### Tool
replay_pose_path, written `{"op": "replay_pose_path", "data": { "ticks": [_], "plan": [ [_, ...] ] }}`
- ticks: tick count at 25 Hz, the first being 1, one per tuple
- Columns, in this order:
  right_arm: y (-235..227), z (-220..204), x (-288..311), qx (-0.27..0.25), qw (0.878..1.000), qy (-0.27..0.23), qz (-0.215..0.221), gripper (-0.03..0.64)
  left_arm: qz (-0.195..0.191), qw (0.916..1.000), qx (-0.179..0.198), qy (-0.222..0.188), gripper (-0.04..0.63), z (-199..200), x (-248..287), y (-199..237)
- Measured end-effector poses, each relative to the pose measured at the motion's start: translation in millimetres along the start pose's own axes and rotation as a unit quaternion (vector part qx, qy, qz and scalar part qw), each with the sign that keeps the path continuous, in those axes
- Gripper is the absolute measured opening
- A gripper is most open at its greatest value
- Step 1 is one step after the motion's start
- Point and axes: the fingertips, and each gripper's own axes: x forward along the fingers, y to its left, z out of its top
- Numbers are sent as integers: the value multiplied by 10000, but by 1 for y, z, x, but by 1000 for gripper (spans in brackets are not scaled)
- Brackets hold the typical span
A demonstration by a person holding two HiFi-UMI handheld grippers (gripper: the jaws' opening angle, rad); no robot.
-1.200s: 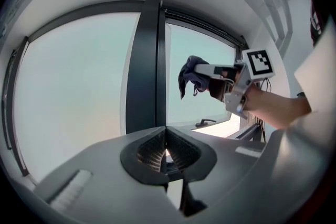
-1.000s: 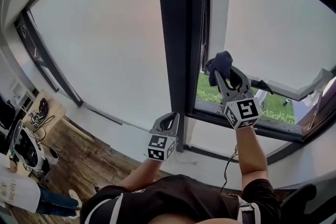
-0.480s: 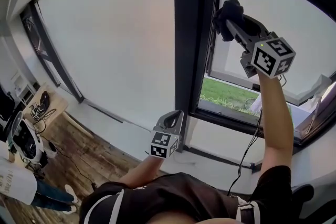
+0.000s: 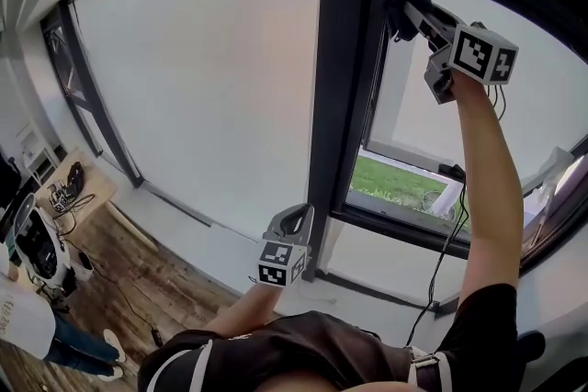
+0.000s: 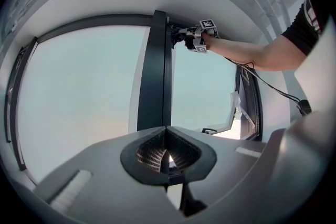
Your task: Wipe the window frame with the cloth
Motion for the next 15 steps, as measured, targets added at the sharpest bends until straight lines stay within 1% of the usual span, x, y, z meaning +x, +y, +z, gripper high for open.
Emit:
{"op": "replay_pose_path", "data": {
  "ticks": [4, 7, 9, 13, 15],
  "plan": [
    [-11, -5, 4, 314, 9995, 11, 77, 120, 2, 10000, -34, 70, 9, -15, 4, 1],
    [-24, -10, 15, 583, 9982, 54, 101, 120, -15, 9999, -26, 125, 9, -18, 10, 5],
    [-25, -9, 22, 584, 9983, 40, 80, 120, -38, 9999, -28, 133, 9, -18, 13, 8],
    [-21, -2, 26, 416, 9991, -73, 75, 117, -28, 9999, -40, 116, 9, -19, 13, 19],
    [-19, -2, 28, 514, 9984, -119, 204, 113, 14, 9999, 123, 115, 9, -18, 13, 25]
  ]
}}
